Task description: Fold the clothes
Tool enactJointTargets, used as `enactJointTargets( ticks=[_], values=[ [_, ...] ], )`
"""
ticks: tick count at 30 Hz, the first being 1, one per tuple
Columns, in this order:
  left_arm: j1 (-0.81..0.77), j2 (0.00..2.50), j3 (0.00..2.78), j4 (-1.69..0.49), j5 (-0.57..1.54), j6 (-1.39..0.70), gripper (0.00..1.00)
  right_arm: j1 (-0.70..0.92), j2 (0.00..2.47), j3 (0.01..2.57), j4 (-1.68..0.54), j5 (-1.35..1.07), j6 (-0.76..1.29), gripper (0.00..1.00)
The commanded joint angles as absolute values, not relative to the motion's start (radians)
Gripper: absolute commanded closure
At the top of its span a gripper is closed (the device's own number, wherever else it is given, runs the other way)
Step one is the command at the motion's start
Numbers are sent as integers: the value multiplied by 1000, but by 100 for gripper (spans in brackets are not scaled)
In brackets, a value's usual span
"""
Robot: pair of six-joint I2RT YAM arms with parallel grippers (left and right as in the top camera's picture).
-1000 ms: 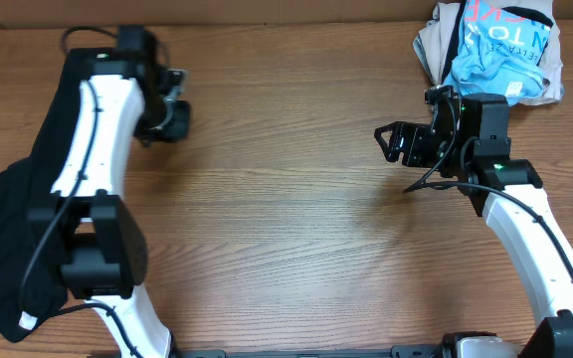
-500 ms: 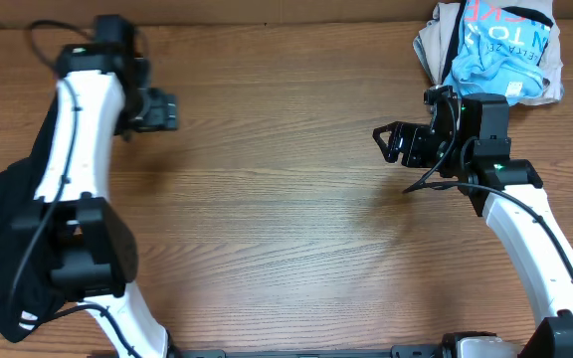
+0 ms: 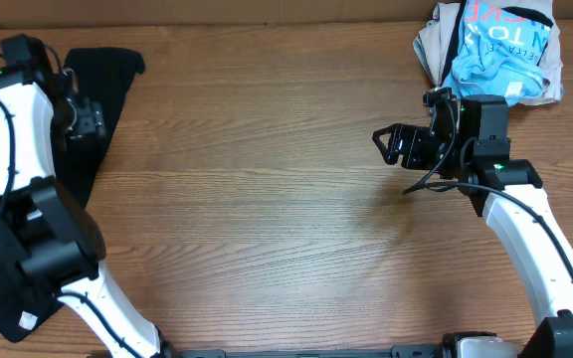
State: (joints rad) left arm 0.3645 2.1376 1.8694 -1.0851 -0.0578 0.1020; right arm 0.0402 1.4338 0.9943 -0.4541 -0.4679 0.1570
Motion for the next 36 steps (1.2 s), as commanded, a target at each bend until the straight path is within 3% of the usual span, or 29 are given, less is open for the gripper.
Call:
enactJointTargets(
  ticks=[1, 9, 12, 13, 15, 18, 23, 25, 36],
  values=[
    [361, 2208, 1885, -1091, -88, 142, 25, 46, 1437, 1016, -458, -473, 158, 14],
    [366, 2296, 1885, -1094, -150, 142, 24, 46, 1437, 1016, -526, -473, 157, 14],
    [367, 2312, 1885, -1082, -150, 143, 28, 46, 1436, 1016, -540, -473, 157, 14],
    [367, 2317, 1885, -1076, -149, 143, 36, 46, 1436, 1016, -543, -473, 157, 14],
    [366, 2333, 1885, -1068, -149, 143, 66, 46, 1437, 1016, -554, -473, 157, 15],
    [366, 2346, 1885, -1066, -149, 143, 78, 46, 1437, 1016, -564, -473, 157, 18],
    [367, 2355, 1885, -1058, -149, 143, 83, 46, 1436, 1016, -580, -473, 158, 19],
    [366, 2355, 1885, -1056, -148, 142, 96, 46, 1436, 1016, -582, -473, 158, 20],
    [290, 2354, 1896, -1145, 82, 82, 96, 46, 1436, 1016, -579, -473, 158, 21]
  ],
)
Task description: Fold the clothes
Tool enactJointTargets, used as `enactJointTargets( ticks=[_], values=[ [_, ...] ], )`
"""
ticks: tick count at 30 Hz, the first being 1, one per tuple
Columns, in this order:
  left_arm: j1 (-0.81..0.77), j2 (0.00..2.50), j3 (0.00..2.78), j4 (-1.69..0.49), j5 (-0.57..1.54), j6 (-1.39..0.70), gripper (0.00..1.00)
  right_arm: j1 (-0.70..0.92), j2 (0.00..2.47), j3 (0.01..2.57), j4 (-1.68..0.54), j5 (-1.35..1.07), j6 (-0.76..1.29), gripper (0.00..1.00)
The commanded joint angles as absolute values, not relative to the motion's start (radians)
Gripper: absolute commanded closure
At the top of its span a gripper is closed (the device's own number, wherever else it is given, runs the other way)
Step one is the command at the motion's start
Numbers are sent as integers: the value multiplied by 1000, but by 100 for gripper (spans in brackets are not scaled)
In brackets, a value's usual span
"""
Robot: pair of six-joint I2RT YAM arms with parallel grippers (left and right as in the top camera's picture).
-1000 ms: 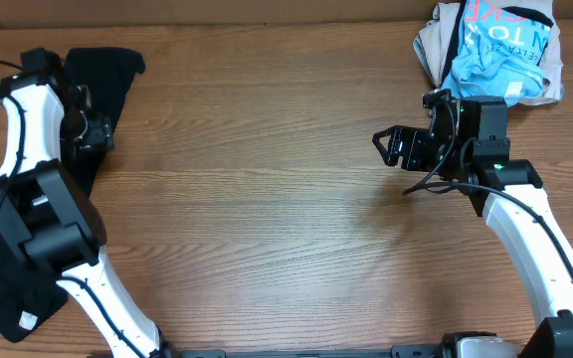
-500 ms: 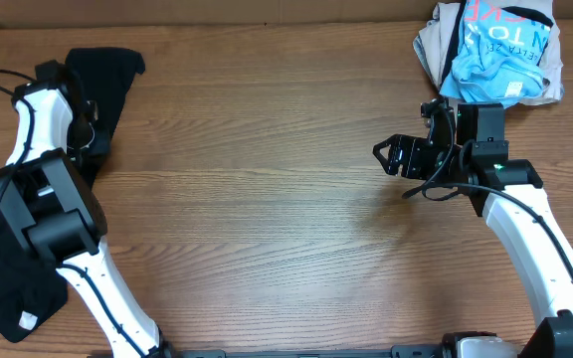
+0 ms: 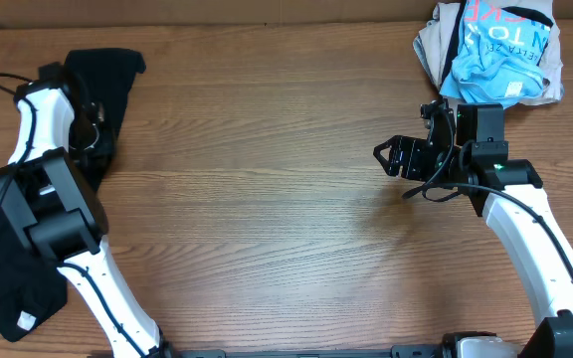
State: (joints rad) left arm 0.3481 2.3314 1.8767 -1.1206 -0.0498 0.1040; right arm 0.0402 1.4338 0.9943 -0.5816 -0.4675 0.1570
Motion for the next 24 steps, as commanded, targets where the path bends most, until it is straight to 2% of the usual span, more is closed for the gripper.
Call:
enactJointTargets(
  ticks=[1, 15, 20, 24],
  values=[
    [271, 2354, 1898, -1155, 93, 82, 96, 46, 1436, 1016, -579, -473, 158, 21],
    [-169, 2354, 1916, -1175, 315, 62, 96, 28, 1436, 1016, -511, -474, 196, 20],
    [-311, 2354, 1938, -1146, 297, 0, 96, -67, 1416, 1017, -454, -546, 220, 21],
    [-356, 2354, 2091, -1262, 246, -27, 96, -183, 1390, 1026, -421, -640, 222, 23]
  ],
)
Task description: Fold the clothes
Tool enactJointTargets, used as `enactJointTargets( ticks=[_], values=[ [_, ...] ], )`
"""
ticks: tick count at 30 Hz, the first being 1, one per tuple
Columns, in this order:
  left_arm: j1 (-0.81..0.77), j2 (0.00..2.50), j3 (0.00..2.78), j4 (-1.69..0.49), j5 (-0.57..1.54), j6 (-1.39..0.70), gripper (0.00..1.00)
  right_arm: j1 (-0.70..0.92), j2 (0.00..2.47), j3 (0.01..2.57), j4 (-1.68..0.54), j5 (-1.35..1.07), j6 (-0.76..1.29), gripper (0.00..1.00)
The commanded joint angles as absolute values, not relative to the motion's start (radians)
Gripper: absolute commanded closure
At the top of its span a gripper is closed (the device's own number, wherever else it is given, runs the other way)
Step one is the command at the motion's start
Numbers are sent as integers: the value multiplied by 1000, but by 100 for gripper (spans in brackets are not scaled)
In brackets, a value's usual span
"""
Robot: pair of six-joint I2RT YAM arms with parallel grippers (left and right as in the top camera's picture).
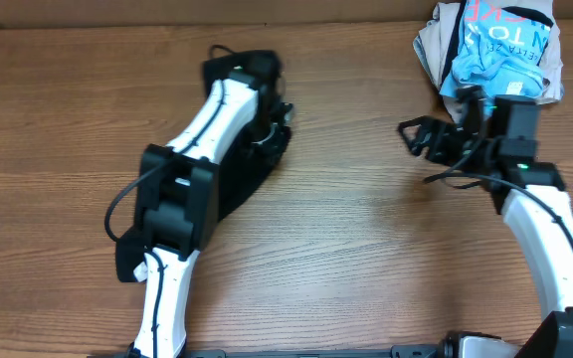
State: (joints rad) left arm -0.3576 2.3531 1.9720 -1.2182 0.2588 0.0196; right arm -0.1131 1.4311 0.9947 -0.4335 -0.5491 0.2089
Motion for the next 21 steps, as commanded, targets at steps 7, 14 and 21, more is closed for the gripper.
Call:
enactJointTargets(
  ticks=[7, 14, 21],
  values=[
    [-336, 2354, 2537, -1613, 134, -61, 0, -276, 1348, 1037, -429, -679, 221, 24],
    [-297, 2273, 2682, -1690, 153, -108, 0, -258, 1343, 1037, -474, -675, 216, 25],
    [-294, 2172, 2681, -1690, 96, -191, 0, -142, 1346, 1037, -486, -616, 214, 28]
  ],
)
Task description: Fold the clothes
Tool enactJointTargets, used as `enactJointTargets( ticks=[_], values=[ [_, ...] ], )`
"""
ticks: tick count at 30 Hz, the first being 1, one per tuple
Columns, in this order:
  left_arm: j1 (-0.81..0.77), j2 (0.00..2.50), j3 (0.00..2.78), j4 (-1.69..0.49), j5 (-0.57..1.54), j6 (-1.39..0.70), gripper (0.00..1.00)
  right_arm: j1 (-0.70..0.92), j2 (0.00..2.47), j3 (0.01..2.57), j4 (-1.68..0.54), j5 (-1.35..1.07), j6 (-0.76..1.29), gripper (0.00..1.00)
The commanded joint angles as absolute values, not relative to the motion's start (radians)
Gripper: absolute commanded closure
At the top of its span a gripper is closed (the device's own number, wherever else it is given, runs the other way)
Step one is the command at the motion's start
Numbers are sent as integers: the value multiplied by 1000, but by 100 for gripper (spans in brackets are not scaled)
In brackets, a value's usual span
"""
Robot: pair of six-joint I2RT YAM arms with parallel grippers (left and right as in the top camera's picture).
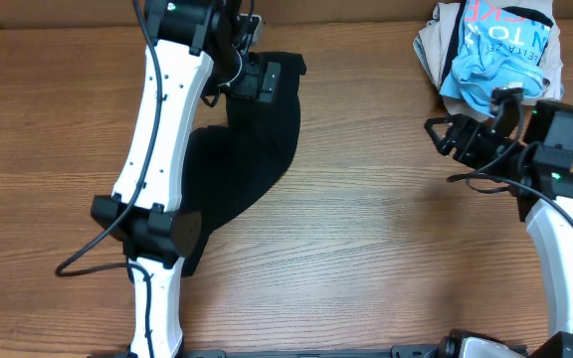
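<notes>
A black garment [247, 159] lies stretched across the table's left-centre, its top end at the far edge. My left gripper [265, 80] is at that top end, shut on the black garment's upper corner. A pile of clothes [490, 45], light blue and white with red lettering, sits at the far right corner. My right gripper [444, 136] hangs open just below and left of the pile, holding nothing.
The wooden table [366, 259] reaches to a far wall edge at the top. My left arm [162, 139] stretches over the garment's left side, hiding part of it. A black cable [88, 261] loops beside the arm's base.
My left gripper has moved a little right and toward the far edge with the black garment, which now lies more spread out. My right gripper has shifted right, nearer the pile.
The black garment first lay along the table's far left edge with my left gripper at its top. It was then at the left-centre with my gripper shut on it, and now stretches further right. My right gripper stayed open, moving from centre-right toward the pile.
</notes>
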State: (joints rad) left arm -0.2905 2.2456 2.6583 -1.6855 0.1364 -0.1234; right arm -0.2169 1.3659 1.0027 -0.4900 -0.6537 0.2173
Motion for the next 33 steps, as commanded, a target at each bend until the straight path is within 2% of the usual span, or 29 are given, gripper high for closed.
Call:
enactJointTargets(
  ticks=[1, 7, 12, 19, 27, 33],
  values=[
    [-294, 2156, 2681, -1690, 81, -209, 0, -103, 1350, 1037, -483, -575, 214, 28],
    [-293, 2077, 2680, -1690, -80, -262, 0, 165, 1405, 1038, -418, -329, 209, 28],
    [-287, 2065, 2664, -1690, -46, -263, 0, 296, 1459, 1039, -371, -224, 210, 24],
    [-318, 1995, 2480, -1690, -66, -318, 0, 231, 1465, 1041, -419, -222, 215, 23],
    [-339, 1702, 1949, -1663, -138, -548, 0, 90, 1465, 1041, -459, -229, 214, 19],
    [-343, 1513, 1494, -1469, -104, -720, 2, 63, 1465, 1041, -459, -242, 214, 18]
  ],
)
